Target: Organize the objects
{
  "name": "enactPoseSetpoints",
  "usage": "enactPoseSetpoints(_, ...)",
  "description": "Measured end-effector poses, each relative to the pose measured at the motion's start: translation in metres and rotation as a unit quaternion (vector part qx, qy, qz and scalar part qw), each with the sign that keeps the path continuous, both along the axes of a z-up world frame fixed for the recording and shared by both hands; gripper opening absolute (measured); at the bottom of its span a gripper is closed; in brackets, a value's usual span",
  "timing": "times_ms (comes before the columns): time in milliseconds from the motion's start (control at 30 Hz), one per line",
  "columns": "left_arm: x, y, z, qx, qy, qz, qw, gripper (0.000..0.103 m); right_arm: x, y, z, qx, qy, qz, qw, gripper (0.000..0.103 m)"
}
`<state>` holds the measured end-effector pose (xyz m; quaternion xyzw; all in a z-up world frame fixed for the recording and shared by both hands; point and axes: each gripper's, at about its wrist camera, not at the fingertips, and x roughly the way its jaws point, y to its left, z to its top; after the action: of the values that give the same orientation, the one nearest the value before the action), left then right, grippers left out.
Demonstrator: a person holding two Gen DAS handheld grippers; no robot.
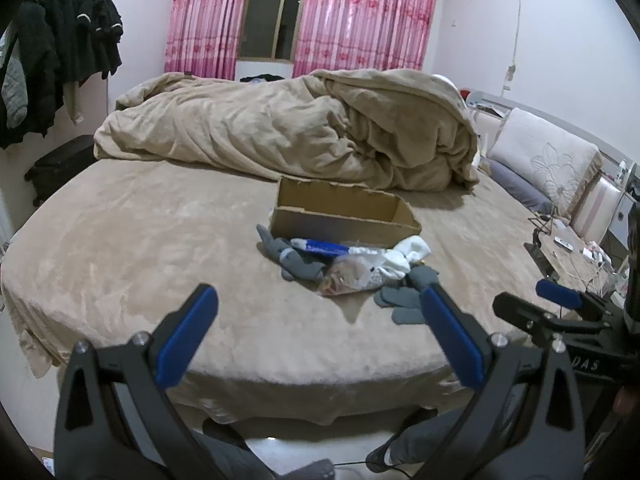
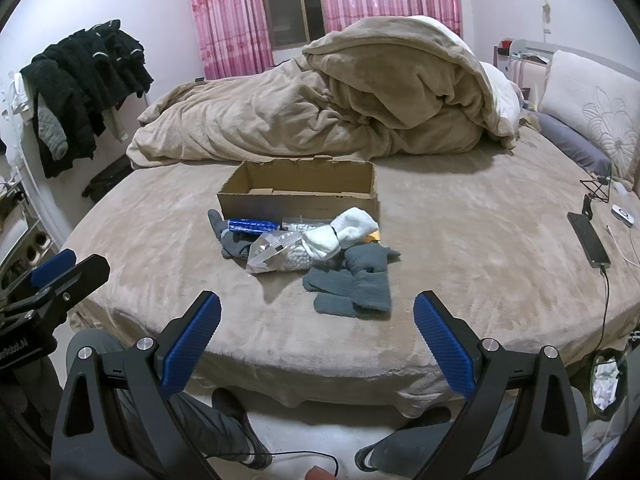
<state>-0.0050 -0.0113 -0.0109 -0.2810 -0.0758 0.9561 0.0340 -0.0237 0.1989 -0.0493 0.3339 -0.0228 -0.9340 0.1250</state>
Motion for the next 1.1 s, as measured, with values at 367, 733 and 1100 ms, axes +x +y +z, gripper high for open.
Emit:
enactPoseSetpoints(367, -0.002, -0.002, -0.001, 0.0, 0.0, 0.0, 1.0, 0.103, -0.001, 0.0, 0.0, -0.001, 0.0, 0.001, 1.0, 0.099)
enactPoseSetpoints(733, -0.035, 0.005, -0.018, -0.009, -0.021, -0.013, 0.9997, 0.103, -0.031, 0.009, -0.014, 0.007, -0.018, -0.008, 1.0, 0.1)
enactPoseSetpoints(1100, -0.109, 0.019, -0.073, -0.011, -0.073, -0.035, 0.9967, 0.102, -0.096, 0.025, -0.063, 0.021, -0.066, -0.017, 0.997, 0.098)
